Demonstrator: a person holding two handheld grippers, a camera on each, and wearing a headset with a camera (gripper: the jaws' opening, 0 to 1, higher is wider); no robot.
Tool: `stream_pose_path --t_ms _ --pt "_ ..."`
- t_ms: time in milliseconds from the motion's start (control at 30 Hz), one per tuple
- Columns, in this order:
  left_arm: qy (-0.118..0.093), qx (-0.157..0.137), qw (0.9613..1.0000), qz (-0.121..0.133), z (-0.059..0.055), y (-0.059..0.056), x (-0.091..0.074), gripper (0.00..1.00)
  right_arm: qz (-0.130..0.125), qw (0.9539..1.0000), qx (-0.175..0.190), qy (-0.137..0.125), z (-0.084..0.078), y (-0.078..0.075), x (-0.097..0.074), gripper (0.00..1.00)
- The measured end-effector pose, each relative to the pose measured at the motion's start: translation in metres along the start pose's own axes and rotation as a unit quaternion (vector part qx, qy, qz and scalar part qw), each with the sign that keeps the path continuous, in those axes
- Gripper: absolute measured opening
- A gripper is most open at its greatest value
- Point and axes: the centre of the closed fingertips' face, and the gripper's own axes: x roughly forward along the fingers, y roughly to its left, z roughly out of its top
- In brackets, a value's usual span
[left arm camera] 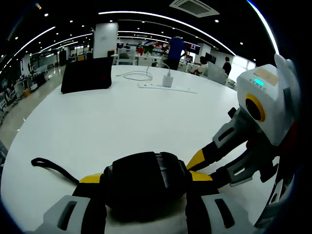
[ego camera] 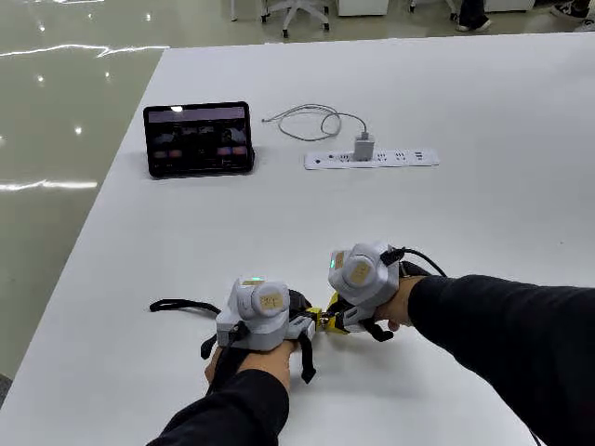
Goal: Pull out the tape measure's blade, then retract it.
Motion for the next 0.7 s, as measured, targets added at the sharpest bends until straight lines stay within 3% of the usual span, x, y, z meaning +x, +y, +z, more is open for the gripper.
stream_pose_path --t_ms 533,700 --pt "-0.004 -0.020 0.9998 -0.009 0.002 0.001 0.000 0.62 0.004 1.0000 0.002 -0.006 0.012 0.003 0.011 0.11" --pt "-0.003 -0.011 0.9998 -0.014 0.002 0.000 0.001 0.62 0.010 0.9999 -0.001 -0.011 0.012 0.004 0.011 0.12"
